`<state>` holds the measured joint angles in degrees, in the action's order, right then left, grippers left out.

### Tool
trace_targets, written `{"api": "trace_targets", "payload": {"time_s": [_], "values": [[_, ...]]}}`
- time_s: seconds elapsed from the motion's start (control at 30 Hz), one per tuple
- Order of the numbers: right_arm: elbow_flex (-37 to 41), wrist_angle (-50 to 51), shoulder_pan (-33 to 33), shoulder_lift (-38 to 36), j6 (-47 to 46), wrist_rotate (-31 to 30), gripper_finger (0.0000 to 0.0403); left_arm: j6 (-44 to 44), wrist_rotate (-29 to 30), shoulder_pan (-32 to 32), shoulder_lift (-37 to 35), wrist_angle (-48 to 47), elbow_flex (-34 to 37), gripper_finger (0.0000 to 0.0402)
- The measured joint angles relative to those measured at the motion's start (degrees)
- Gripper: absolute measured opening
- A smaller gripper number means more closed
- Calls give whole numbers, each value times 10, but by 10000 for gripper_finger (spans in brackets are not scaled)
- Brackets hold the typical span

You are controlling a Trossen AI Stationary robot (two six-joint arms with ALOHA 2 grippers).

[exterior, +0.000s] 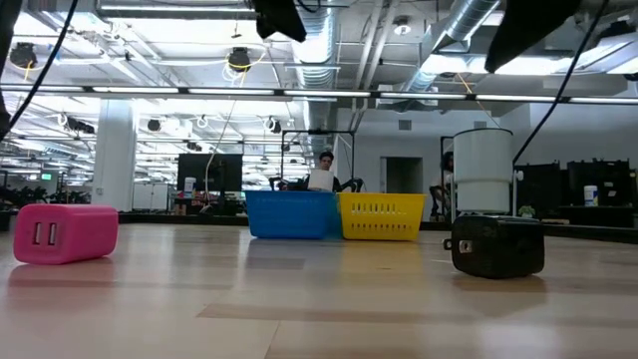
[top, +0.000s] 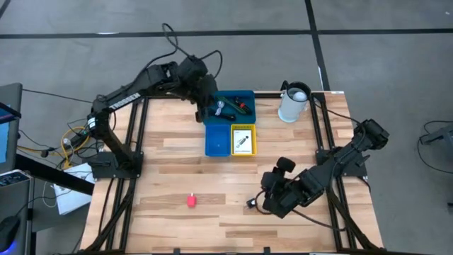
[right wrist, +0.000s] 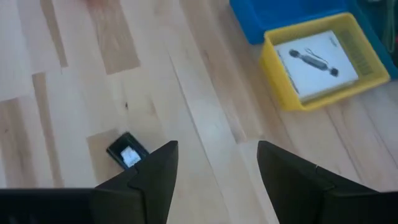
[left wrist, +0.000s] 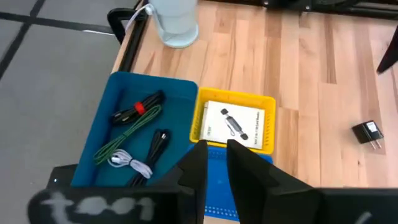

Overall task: Pick and place items into bin
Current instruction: Put the black charger adapter into the blue bin

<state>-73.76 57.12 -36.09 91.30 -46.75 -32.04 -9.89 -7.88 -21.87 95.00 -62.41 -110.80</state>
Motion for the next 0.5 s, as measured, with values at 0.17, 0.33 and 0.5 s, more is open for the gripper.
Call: {"api": "trace_targets", "payload": {"time_s": [0.17,0.33,0.5], "values": [[0,-30,3,55,10,9,217,20,67,61,1,1,0,35],[-2,-42,3,110,28,57,234,27,103,112,0,4,0,28],[-20,-46,11,146,66,82,251,33,107,140,-11,9,1,28]]}}
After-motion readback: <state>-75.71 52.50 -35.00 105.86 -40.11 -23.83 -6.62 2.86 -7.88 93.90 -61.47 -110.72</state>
